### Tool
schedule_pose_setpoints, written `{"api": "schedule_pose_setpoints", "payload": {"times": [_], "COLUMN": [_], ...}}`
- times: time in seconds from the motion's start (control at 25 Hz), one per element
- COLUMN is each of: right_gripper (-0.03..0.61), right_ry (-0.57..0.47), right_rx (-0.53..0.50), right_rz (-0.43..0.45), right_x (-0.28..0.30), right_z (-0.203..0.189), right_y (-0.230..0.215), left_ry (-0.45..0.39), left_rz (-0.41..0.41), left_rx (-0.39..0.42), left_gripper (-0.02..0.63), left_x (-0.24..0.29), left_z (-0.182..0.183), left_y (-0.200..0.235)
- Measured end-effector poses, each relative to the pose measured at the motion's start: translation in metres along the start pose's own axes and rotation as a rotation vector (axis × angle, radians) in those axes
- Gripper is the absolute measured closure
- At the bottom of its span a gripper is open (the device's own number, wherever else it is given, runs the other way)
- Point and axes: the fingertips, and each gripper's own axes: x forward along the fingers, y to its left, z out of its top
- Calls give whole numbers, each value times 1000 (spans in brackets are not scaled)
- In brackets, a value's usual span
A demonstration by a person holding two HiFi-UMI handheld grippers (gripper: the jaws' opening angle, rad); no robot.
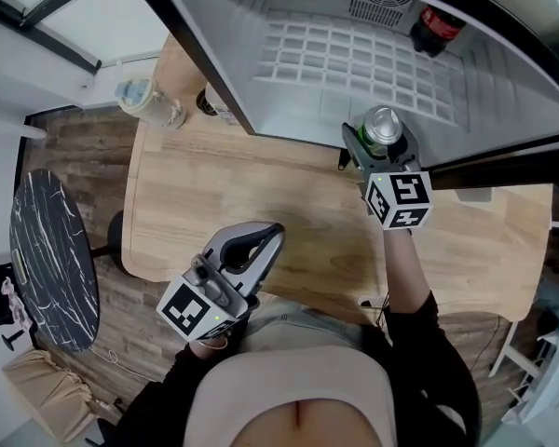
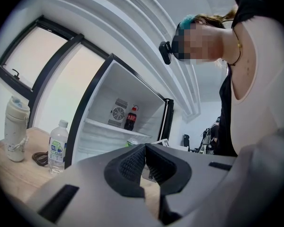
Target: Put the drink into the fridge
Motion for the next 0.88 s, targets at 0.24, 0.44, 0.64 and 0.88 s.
{"api": "schedule_pose_setpoints", "payload": {"times": [0.24, 0.44, 0.64, 0.88], "right_gripper": [229, 229, 229, 229], "right_ry": [17, 38, 54, 76], "right_rx": [-6, 8, 8, 5], "right_rz": [-7, -11, -8, -19], "right_x": [12, 20, 27, 33], "right_z": [-3, -9, -12, -16], "right_y": [-6, -14, -16, -22], "left_ry": [7, 20, 24, 17], "left_rz": [10, 14, 24, 28], "left_rx": [4, 8, 20, 33], "left_gripper": [606, 606, 606, 606], "left_x": [-3, -6, -9, -11], "left_z": [-2, -3, -3, 2], "left_y": [2, 3, 5, 6]}}
